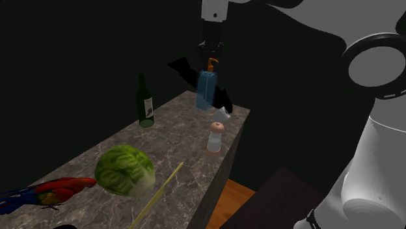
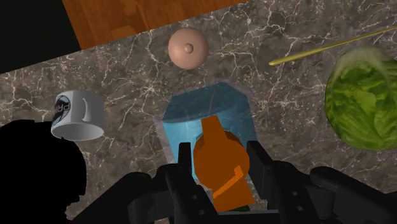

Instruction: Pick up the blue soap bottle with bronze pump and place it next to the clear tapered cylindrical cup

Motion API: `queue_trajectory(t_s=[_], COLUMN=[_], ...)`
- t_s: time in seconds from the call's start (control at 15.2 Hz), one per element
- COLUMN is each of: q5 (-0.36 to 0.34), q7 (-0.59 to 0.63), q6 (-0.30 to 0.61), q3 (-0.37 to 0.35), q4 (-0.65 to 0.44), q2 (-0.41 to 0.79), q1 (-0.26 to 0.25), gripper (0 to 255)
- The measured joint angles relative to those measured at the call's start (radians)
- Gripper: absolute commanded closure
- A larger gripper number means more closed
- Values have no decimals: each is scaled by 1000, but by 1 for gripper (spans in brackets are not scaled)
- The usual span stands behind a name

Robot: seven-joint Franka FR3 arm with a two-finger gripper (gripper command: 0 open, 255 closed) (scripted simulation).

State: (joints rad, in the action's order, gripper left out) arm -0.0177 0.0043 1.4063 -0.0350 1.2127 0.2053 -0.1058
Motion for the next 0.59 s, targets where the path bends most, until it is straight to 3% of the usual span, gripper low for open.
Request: queue_trajectory(t_s=[0.59], q5=[-5], q7=[1], q6=[-187], q3=[-1], q4=[-296], q2=[109], q1=[-6], gripper=[255])
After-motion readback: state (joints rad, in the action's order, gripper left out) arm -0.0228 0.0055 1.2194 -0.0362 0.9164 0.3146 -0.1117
